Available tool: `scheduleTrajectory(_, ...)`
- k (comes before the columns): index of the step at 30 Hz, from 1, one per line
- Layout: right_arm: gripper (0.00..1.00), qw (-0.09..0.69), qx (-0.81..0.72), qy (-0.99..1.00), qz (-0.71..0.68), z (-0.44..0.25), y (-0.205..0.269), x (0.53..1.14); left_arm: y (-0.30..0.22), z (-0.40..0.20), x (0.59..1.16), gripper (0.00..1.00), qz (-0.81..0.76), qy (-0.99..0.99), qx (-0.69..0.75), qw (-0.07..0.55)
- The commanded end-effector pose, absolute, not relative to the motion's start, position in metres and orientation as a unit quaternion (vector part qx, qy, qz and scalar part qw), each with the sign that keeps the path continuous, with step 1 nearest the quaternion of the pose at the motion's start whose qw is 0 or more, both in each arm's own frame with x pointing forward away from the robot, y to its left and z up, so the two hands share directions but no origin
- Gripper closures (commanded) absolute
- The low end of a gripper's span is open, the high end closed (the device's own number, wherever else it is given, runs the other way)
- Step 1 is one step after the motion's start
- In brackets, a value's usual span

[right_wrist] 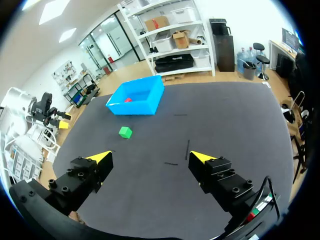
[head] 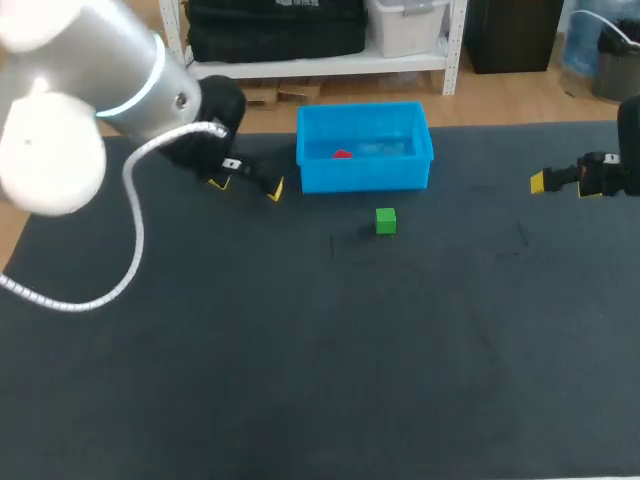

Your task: Use the left arm to pick the red cube and place it into the blue plastic box first, then use the right arm to grasp the green cube and put it into the same blue plastic box after the first action is fully finished.

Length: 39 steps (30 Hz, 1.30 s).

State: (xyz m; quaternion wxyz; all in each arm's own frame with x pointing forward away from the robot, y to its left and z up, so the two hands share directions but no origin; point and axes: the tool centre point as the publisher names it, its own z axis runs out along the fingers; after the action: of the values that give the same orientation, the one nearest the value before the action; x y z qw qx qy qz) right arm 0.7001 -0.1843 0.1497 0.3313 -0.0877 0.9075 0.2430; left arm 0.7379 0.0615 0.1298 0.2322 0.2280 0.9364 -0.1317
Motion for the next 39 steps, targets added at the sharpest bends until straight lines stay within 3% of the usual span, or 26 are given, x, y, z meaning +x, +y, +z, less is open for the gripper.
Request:
scheduleTrajectory(1, 0.0, 0.331, -0.088, 0.908, 0.243, 0.15, -0.185, 0.7, 0.073, 0.129, 0.736, 0.0, -0.163, 0.913, 0.223, 0.298)
scheduleTrajectory(18, 0.0, 0.331, -0.088, 0.908, 0.243, 0.15, -0.185, 0.7, 0.098, 0.124, 0.732, 0.0, -0.181, 0.917, 0.261, 0.24)
scheduleTrajectory(30, 0.0, 0.326, -0.089, 0.909, 0.246, 0.152, -0.183, 0.702, 0.098, 0.124, 0.732, 0.0, -0.181, 0.917, 0.261, 0.24)
scheduleTrajectory(39, 0.0, 0.309, -0.112, 0.936, 0.124, 0.168, -0.149, 0.716, 0.098, 0.124, 0.732, 0.0, -0.181, 0.917, 0.261, 0.24)
